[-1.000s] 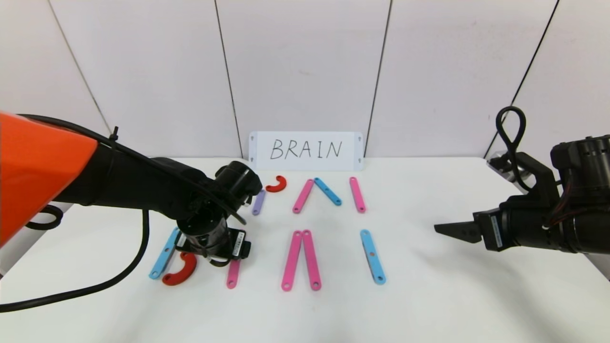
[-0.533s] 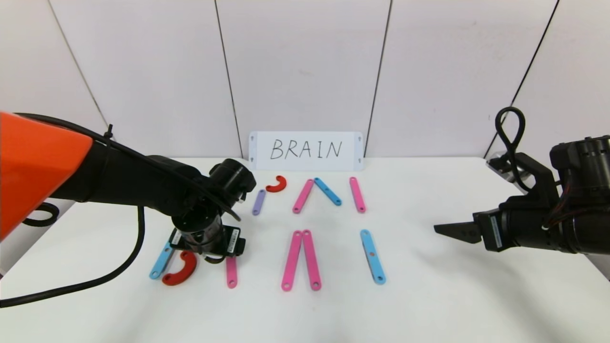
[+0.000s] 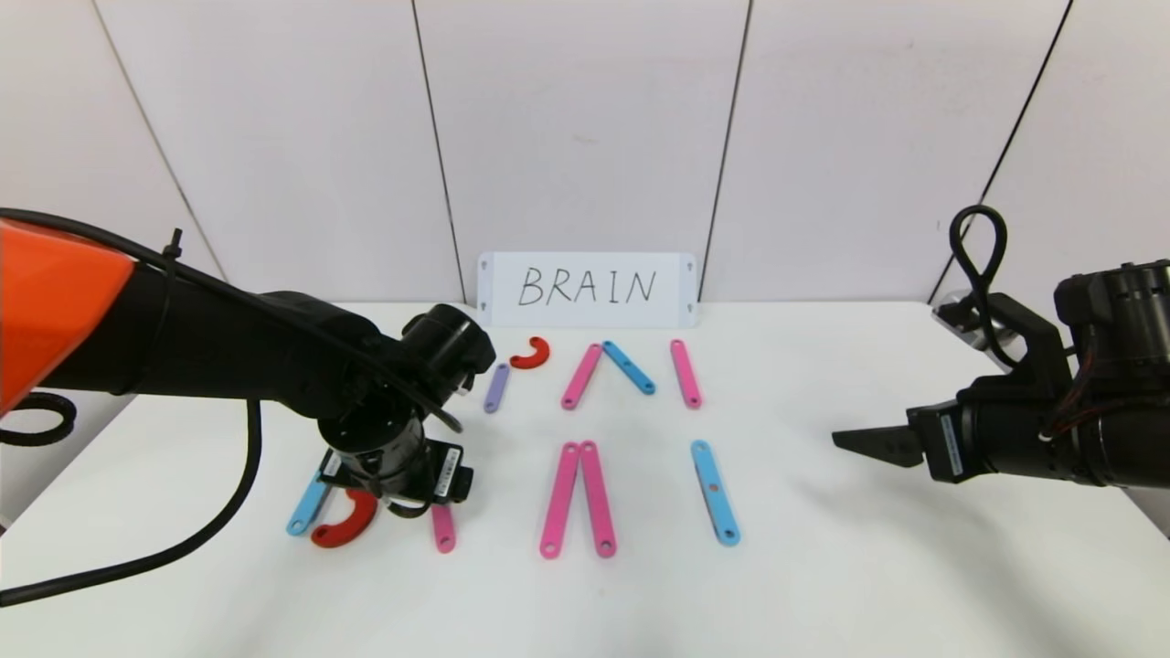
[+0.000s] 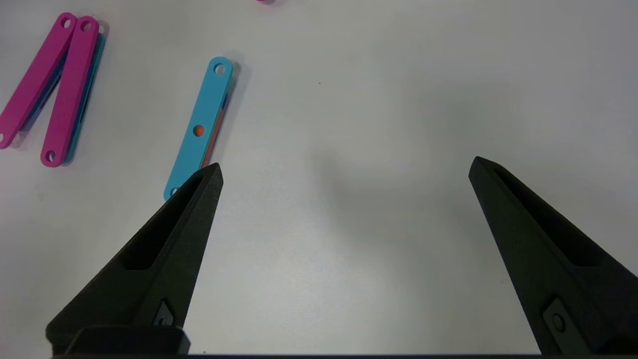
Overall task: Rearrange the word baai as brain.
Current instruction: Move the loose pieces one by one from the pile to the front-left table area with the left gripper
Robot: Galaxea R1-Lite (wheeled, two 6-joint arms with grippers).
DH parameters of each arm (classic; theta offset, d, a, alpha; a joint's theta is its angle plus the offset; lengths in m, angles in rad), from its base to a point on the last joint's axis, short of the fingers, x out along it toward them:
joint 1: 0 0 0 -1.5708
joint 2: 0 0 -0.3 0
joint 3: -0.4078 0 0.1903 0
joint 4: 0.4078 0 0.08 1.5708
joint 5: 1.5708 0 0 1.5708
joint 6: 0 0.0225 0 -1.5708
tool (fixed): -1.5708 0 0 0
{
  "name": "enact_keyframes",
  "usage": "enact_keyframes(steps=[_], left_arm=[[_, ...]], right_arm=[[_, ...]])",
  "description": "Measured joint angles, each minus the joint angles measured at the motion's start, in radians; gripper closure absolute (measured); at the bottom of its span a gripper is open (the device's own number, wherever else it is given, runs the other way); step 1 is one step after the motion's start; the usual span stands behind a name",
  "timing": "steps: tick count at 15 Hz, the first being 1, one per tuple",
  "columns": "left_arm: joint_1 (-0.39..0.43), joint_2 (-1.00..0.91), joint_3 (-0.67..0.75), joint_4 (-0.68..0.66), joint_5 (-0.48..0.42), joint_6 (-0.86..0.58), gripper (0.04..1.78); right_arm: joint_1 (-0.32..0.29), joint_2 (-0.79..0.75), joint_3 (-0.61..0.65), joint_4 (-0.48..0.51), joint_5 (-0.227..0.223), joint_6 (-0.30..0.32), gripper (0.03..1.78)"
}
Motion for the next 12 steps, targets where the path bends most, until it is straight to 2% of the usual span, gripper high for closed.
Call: enact_keyframes(steps=[12], left_arm=[[-0.019,0.005,0.020,0.028,0.001,-0.019,0.08]], right_arm=[[0.000,-0.001,0.001,0.000,0.000,0.000,0.08]])
